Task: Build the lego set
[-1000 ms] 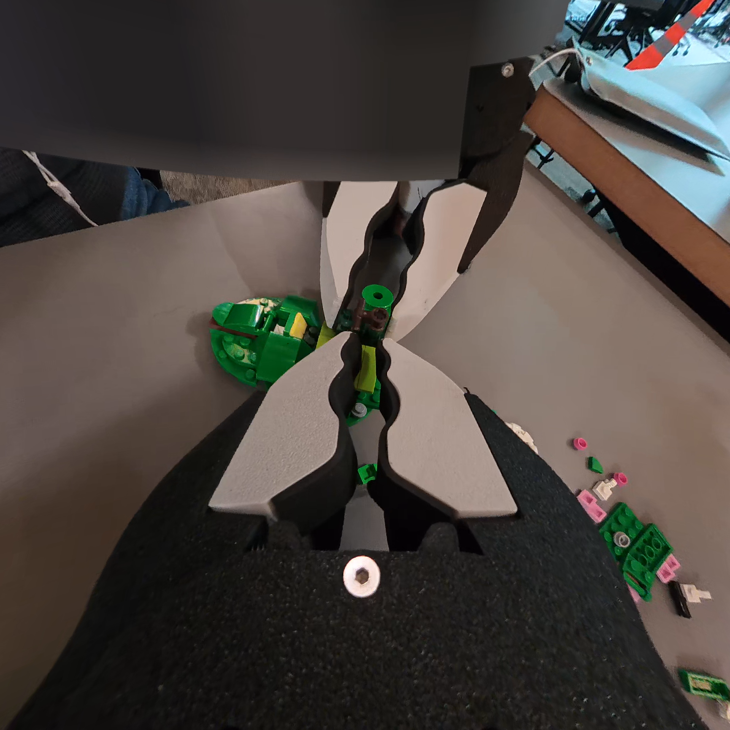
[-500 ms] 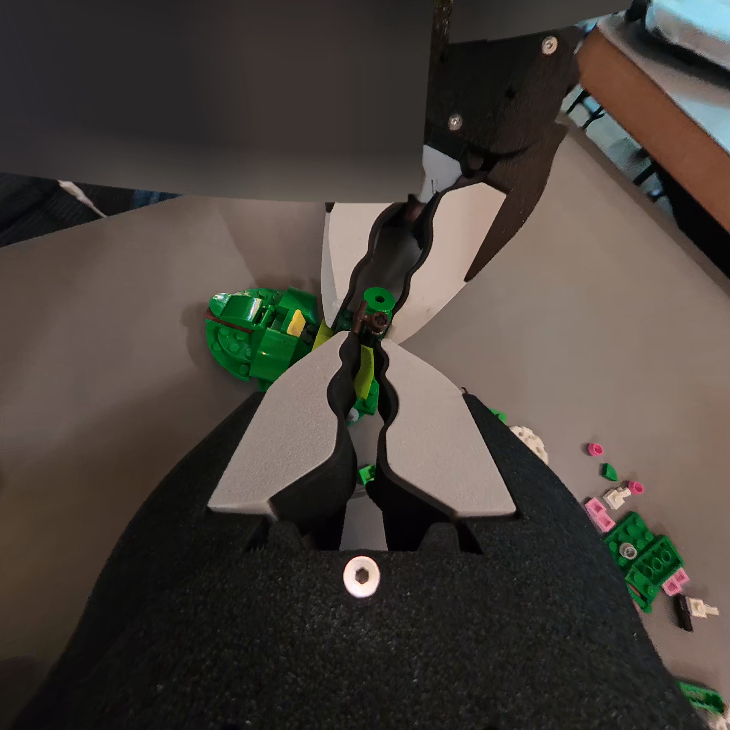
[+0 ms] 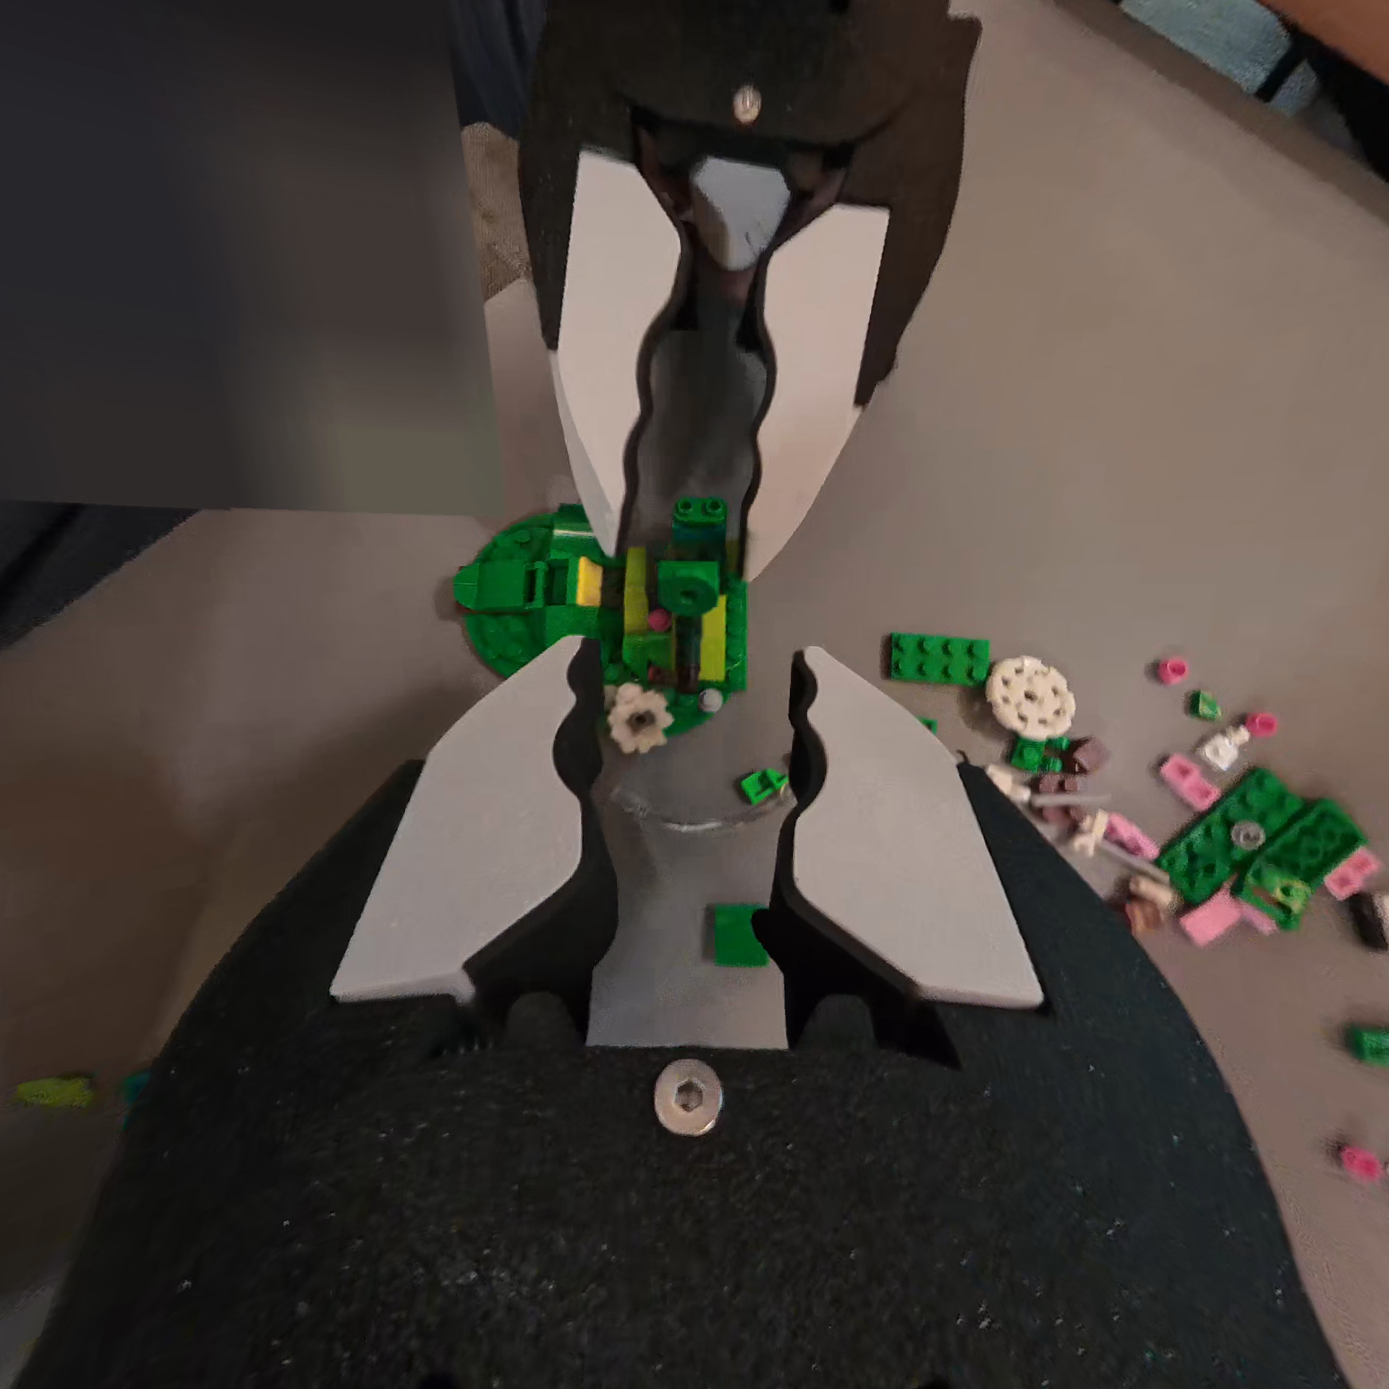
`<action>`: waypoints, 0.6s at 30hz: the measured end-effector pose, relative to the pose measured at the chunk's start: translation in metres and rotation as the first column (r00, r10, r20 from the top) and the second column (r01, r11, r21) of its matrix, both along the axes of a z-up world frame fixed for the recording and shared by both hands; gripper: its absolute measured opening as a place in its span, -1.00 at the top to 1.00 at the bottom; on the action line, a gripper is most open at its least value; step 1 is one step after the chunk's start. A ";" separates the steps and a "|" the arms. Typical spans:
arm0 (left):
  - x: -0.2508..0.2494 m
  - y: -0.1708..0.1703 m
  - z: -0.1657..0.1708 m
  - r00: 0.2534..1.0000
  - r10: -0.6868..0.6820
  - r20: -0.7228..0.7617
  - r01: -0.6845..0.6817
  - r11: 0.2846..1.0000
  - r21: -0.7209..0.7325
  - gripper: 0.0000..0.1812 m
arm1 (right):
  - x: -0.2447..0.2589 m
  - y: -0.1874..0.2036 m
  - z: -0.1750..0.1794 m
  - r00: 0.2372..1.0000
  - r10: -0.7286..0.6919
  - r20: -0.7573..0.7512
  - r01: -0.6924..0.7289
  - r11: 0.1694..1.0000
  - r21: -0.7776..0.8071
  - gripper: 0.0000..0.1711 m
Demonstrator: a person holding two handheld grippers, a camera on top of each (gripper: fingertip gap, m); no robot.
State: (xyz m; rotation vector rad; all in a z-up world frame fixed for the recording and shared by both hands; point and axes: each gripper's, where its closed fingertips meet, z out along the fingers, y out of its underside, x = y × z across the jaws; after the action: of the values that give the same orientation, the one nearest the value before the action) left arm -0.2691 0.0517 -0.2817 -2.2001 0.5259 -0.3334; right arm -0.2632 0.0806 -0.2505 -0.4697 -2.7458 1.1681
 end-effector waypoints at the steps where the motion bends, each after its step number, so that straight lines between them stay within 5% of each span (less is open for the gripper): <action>1: 0.000 -0.001 0.006 1.000 0.005 0.021 -0.005 1.000 0.018 0.58 | 0.004 0.003 0.004 1.000 -0.024 -0.004 0.024 1.000 -0.013 0.44; 4: -0.010 -0.010 0.019 0.997 0.032 0.071 -0.035 0.999 0.042 0.44 | 0.017 0.012 0.018 0.994 -0.106 -0.030 0.104 0.993 -0.059 0.42; 12: -0.017 -0.017 0.034 0.987 0.103 0.124 -0.116 0.988 0.102 0.46 | 0.025 0.011 0.024 0.966 -0.238 -0.099 0.228 0.968 -0.106 0.46; 18: -0.043 -0.018 0.071 0.941 0.320 0.106 -0.334 0.931 0.147 0.48 | 0.010 0.028 0.040 0.862 -0.441 -0.250 0.392 0.893 -0.223 0.48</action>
State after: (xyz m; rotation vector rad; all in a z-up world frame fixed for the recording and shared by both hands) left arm -0.3118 0.0340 -0.2112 -2.0605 0.1296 -0.1912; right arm -0.2531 0.1090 -0.2106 -0.7925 -2.1571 1.2328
